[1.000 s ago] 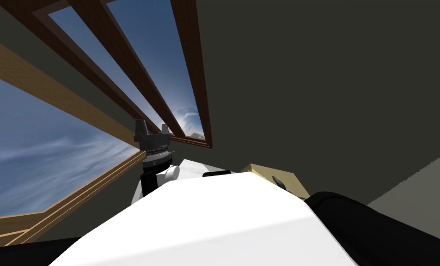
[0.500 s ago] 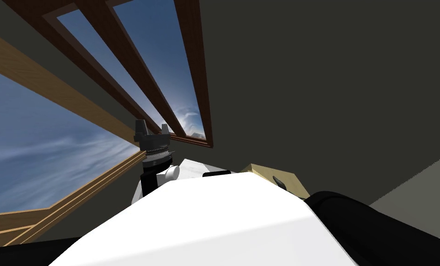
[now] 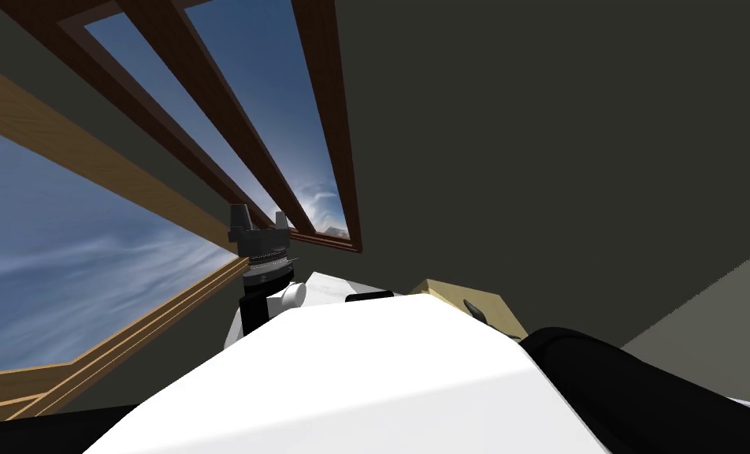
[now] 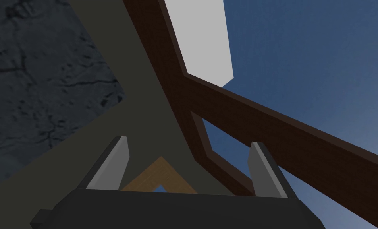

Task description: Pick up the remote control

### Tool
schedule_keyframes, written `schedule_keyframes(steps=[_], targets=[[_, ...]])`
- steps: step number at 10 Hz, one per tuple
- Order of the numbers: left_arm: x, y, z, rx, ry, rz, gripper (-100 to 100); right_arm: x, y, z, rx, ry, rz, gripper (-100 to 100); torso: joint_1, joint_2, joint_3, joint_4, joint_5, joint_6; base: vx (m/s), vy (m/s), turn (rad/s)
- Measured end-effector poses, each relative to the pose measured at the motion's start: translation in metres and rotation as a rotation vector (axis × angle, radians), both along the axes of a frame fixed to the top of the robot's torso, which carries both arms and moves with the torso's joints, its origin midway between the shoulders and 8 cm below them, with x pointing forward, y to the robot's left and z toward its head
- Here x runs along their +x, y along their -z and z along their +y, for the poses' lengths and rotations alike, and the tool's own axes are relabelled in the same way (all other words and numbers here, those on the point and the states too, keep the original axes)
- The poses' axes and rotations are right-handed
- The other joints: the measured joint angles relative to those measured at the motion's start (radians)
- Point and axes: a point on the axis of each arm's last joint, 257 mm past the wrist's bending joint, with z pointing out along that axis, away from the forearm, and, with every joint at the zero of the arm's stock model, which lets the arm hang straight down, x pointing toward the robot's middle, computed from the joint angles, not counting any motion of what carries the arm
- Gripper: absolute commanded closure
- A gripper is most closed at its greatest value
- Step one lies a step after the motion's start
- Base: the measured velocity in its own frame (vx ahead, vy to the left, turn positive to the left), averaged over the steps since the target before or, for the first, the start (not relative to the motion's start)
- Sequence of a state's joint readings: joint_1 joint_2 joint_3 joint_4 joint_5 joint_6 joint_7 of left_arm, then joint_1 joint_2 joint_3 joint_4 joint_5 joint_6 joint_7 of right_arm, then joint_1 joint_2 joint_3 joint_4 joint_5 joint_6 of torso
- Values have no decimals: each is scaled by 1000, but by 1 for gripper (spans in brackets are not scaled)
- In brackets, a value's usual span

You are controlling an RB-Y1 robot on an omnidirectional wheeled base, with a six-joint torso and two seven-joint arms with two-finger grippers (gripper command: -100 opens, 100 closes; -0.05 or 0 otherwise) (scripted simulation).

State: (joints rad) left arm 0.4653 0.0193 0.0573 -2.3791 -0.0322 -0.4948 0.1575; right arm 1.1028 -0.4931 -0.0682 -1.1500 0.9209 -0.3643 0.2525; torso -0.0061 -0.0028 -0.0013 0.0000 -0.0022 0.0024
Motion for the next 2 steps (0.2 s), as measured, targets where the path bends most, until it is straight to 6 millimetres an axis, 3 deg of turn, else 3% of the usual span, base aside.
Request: schedule_keyframes(steps=[1,2], targets=[[0,0,0,0,0,0,0,-4,-6,-1,0,-4,3,100,1,-1,-1,0,0,0,14,0,-10],[0,0,0,0,0,0,0,-5,-7,-1,1,-4,3,0,1,-1,0,0,0,-1,0,0,0]])
